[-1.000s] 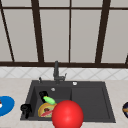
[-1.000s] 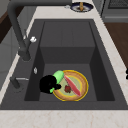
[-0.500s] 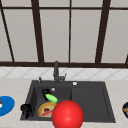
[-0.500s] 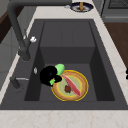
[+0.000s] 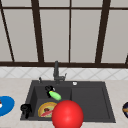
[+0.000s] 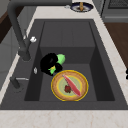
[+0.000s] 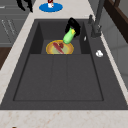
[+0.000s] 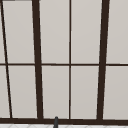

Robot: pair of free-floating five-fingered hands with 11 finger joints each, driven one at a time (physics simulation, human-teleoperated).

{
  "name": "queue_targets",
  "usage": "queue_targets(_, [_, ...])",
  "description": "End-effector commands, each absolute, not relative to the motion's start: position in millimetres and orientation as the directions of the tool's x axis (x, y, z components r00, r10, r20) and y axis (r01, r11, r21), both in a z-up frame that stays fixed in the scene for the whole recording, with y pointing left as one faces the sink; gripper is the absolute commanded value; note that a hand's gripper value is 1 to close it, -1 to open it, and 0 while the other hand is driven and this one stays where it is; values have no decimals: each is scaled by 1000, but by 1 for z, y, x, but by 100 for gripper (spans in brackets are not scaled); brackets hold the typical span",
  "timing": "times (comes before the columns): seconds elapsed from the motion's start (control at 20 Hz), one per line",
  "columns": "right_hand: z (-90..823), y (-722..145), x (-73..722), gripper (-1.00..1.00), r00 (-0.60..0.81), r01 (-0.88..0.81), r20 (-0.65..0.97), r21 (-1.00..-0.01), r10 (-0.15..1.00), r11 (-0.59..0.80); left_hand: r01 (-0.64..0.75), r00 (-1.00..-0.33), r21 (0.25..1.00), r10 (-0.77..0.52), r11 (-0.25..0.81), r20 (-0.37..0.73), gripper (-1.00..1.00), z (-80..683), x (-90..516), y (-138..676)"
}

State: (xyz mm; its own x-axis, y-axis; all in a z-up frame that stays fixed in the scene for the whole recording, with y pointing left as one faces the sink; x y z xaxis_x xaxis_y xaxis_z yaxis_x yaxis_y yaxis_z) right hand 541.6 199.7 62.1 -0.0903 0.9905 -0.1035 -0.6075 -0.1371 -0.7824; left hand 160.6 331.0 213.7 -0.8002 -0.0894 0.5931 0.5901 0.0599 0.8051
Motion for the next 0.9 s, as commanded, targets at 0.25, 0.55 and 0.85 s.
queue_targets(0.25, [84, 148, 526, 100, -93, -600, -33, -796, 995, -82, 590, -800, 805, -89, 60, 593, 0, 214, 161, 331])
queue_targets(0.55, [107, 117, 512, 100, -102, -578, -31, -811, 994, -85, 590, -800, 805, -89, 60, 593, 0, 214, 161, 331])
queue_targets(0.85, [137, 91, 503, 100, -113, -587, -48, -803, 992, -106, 590, -800, 805, -89, 60, 593, 0, 214, 161, 331])
